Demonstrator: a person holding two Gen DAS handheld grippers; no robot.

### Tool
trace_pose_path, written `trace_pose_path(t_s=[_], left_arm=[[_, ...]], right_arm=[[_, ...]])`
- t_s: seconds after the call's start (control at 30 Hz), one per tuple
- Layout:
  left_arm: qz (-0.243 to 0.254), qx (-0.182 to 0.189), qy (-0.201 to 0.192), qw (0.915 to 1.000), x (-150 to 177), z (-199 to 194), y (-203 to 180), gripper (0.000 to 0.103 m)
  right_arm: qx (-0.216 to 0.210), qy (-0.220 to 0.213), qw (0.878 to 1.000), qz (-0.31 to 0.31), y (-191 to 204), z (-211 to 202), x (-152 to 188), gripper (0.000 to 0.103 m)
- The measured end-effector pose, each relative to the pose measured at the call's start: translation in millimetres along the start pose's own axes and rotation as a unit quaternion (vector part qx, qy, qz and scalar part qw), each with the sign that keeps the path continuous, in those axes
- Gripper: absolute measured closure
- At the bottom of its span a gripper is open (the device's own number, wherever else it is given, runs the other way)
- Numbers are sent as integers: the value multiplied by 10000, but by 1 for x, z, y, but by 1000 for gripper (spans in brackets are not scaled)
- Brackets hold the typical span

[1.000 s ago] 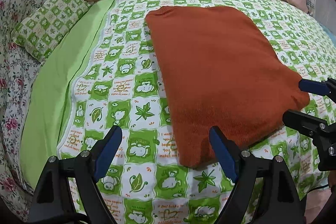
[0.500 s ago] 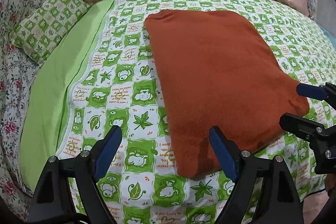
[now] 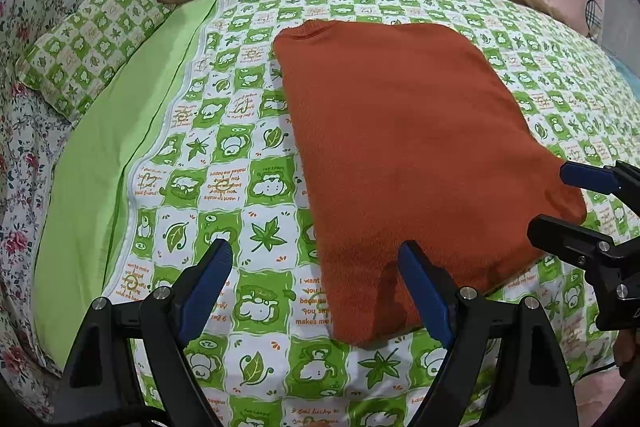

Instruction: Fold small clothes

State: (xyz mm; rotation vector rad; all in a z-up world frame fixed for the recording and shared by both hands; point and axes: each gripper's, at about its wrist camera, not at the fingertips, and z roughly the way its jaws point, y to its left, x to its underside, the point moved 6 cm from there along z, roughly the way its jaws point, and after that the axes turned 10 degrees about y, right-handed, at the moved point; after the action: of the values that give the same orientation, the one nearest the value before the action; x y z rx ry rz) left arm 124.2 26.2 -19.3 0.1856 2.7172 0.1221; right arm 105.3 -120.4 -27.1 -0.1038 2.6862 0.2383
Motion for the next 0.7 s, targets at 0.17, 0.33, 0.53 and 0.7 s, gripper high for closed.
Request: trace_pose_path(t_s=[0.17,0.33,0.53,0.7], left_arm=[[-19,17,-18,10000,-1,-1,-1,18],[-24,4,-30,10000,-2,-3,-1,18],[-40,-8,-64,10000,-3,-7,-2,17],[-51,-28,-99,9999,-3,-9,-3,17]], right_arm=[[-11,-19,10000,-5,0,0,-2,14],[-20,-28,10000,-18,0,-2,-3,14],[-17,-46,10000,-43,0,-4,-5,14],[10,-81,9999,-62,2,-7,-6,14]])
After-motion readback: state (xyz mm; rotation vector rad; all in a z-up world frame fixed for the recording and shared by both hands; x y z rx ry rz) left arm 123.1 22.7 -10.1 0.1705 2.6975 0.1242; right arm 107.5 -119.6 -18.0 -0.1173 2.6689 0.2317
